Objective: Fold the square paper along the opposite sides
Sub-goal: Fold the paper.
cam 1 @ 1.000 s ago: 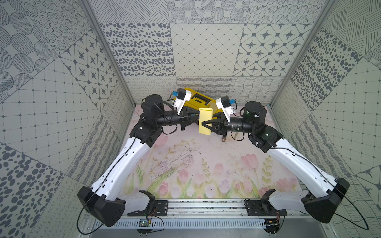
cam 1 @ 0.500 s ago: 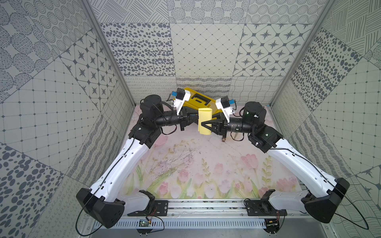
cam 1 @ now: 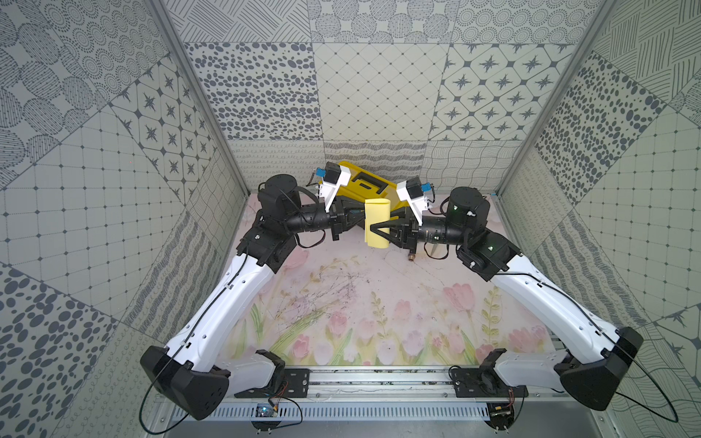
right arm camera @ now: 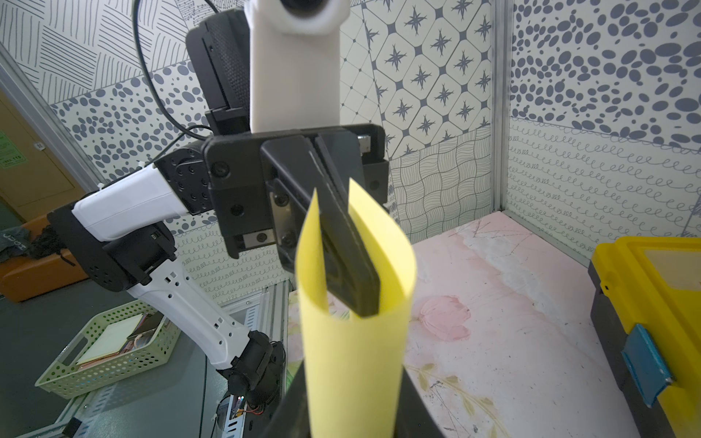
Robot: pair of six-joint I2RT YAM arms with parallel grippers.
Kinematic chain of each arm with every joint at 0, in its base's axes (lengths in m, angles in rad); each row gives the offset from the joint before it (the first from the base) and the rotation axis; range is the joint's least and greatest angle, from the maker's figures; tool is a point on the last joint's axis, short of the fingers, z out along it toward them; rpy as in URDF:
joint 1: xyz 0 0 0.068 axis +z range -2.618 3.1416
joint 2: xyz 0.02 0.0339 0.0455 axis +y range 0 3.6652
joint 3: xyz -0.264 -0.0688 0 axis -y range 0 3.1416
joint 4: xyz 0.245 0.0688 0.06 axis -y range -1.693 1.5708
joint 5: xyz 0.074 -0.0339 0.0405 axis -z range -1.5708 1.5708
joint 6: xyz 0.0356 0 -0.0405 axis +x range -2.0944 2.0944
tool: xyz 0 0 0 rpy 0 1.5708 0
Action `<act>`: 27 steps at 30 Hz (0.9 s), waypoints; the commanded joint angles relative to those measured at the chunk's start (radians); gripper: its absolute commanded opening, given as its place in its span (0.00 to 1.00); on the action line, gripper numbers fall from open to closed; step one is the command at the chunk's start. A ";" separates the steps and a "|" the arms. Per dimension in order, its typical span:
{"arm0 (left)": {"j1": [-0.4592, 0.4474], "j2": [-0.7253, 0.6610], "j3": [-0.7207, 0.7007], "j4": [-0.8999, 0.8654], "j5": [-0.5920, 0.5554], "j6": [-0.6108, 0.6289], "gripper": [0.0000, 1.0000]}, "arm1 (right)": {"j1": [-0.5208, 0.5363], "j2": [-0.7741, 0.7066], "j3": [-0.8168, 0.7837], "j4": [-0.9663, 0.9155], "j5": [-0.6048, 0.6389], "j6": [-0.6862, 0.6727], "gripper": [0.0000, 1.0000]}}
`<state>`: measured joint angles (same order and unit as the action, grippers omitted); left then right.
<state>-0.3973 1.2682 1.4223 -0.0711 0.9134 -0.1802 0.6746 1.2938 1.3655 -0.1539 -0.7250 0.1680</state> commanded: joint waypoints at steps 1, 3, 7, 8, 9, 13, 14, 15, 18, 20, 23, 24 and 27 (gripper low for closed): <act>0.000 0.001 -0.006 0.032 0.010 0.016 0.00 | 0.008 0.016 0.015 0.055 -0.005 0.004 0.27; 0.001 0.002 -0.005 0.033 0.010 0.016 0.00 | 0.006 0.019 0.015 0.060 -0.005 0.007 0.27; 0.000 0.001 -0.007 0.033 0.008 0.016 0.00 | 0.008 0.021 0.015 0.066 -0.007 0.008 0.27; 0.000 0.001 -0.007 0.032 0.008 0.016 0.00 | 0.008 0.019 0.016 0.066 -0.006 0.009 0.27; 0.000 0.001 -0.006 0.032 0.008 0.016 0.00 | 0.008 0.019 0.016 0.068 -0.006 0.009 0.26; 0.000 0.002 -0.009 0.033 0.006 0.016 0.00 | 0.008 0.012 0.015 0.070 -0.005 0.008 0.26; 0.000 0.003 -0.010 0.033 0.007 0.016 0.00 | 0.008 0.009 0.015 0.070 -0.003 0.008 0.26; 0.000 0.003 -0.009 0.032 0.006 0.017 0.00 | 0.008 0.006 0.015 0.071 -0.004 0.008 0.26; 0.000 0.005 -0.013 0.033 0.005 0.017 0.00 | 0.008 -0.002 0.014 0.071 -0.001 0.007 0.26; 0.000 0.005 -0.013 0.034 0.005 0.018 0.00 | 0.008 -0.007 0.012 0.071 0.002 0.004 0.26; 0.000 0.005 -0.015 0.034 0.002 0.019 0.00 | 0.008 -0.010 0.011 0.070 0.004 -0.001 0.26; 0.000 0.005 -0.016 0.034 0.000 0.021 0.00 | 0.008 -0.010 0.010 0.070 0.004 -0.001 0.26; 0.001 0.001 -0.014 0.033 0.000 0.021 0.00 | 0.008 -0.007 0.010 0.066 0.004 -0.001 0.26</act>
<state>-0.3973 1.2694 1.4139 -0.0704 0.9100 -0.1799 0.6785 1.3098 1.3655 -0.1299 -0.7246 0.1711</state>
